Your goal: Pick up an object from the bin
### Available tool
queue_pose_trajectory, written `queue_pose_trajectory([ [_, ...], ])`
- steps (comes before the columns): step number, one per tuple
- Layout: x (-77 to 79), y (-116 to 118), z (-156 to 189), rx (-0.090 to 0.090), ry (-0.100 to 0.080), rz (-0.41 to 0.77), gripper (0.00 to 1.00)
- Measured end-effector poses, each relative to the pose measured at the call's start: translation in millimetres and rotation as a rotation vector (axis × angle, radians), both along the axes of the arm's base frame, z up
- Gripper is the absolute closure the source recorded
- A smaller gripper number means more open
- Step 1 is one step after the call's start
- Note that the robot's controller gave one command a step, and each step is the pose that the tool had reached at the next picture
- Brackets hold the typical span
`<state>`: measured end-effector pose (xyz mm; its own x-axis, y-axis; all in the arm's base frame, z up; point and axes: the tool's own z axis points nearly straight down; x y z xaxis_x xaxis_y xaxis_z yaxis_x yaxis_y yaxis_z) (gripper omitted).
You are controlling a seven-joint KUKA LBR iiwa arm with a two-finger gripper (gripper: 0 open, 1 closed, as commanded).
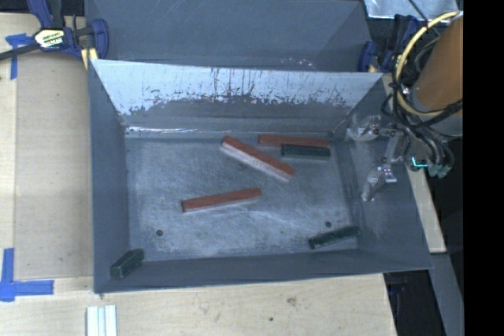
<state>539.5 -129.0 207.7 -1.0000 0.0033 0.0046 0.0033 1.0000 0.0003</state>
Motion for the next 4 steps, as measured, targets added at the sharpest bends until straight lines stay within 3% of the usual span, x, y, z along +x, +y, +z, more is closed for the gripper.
queue_pose_trajectory([
  [1, 1.8, 0.6, 4.5, -0.001, -0.008, 0.003, 0.0],
  [2, -15.0, -0.3, -50.4, -0.002, -0.011, 0.093, 0.0],
  [3, -54.2, 0.5, -57.9, 0.001, -0.002, 0.263, 0.0],
  [4, -42.7, -16.5, -97.8, 0.0, -0.005, 0.169, 0.0],
])
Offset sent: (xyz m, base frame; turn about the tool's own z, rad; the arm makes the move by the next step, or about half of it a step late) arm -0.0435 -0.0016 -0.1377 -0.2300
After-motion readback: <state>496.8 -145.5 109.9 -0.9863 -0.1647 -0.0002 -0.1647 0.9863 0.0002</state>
